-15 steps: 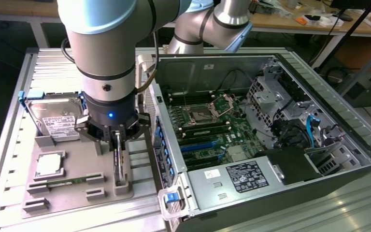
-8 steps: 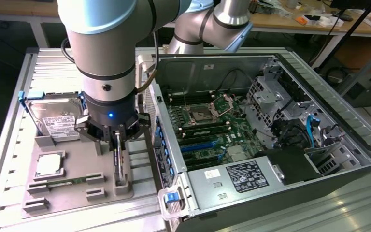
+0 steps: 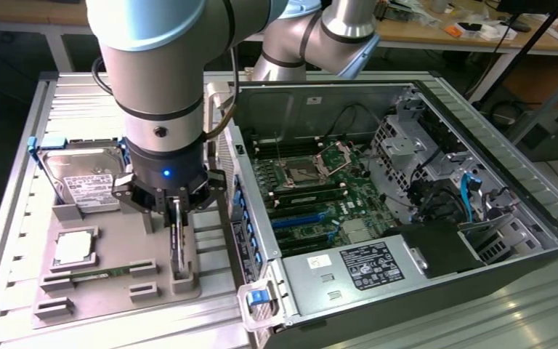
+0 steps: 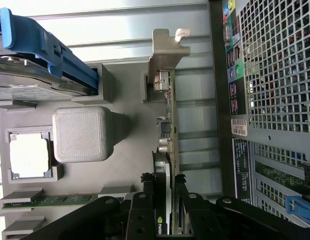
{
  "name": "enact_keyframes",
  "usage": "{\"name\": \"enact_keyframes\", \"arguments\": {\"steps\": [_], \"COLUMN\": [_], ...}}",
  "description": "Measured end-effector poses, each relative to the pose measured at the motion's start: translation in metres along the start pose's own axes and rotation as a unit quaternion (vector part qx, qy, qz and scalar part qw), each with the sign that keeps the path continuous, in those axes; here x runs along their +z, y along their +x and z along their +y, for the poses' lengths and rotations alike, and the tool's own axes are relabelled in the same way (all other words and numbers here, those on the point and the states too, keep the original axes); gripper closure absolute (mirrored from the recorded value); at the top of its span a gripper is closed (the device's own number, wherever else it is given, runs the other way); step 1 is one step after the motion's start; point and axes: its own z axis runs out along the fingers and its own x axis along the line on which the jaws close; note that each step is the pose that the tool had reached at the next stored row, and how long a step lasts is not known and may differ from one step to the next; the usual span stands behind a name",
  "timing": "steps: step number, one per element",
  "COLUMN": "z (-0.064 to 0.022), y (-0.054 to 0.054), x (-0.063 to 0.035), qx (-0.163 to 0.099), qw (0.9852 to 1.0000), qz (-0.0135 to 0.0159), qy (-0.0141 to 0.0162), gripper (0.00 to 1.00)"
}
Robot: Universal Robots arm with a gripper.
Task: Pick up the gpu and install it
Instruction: 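Pick up the gpu and move the gpu toward the slot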
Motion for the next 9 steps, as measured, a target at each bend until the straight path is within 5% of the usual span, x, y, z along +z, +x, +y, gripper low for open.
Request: {"name": "enact_keyframes", "arguments": {"steps": [9], "z": [0.0004], "y": [-0.0001], "x": [-0.0078], "qx": [0.0], "qw": [1.0], "qz": [-0.0001], "qy": [-0.0001], "gripper": [0.73]}}
